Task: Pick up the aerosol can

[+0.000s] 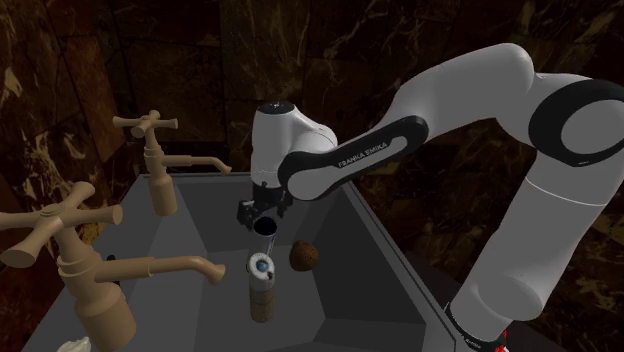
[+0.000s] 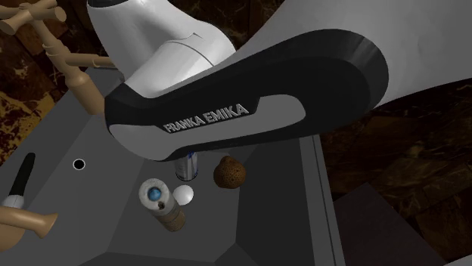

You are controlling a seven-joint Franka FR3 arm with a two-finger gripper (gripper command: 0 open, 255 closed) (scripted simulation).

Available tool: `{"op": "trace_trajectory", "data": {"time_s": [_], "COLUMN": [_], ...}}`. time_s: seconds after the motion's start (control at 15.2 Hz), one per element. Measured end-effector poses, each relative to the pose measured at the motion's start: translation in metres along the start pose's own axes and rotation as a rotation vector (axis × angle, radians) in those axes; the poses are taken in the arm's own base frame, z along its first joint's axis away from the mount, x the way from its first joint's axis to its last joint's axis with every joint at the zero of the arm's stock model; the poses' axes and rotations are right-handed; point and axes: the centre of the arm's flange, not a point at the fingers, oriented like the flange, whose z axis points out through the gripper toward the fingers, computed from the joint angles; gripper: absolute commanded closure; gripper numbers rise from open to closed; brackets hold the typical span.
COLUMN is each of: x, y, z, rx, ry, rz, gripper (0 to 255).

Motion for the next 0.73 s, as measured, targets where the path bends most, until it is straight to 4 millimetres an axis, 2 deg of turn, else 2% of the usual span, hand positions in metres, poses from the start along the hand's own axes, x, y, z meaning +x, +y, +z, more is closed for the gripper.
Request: {"op": "trace_trajectory", "data": {"time_s": [0.13,0.2,0.73], "x": [-0.0012,-0.0015,-0.0002], "y": [0.0003,-0.0002,0.0007], "z": [0.0093,0.0116,0.0124], "rx": [0.000,0.000,0.002], "ry": [0.000,0.000,0.004], "rz": [0.000,0.000,0.001], "gripper": [0,255,255]}}
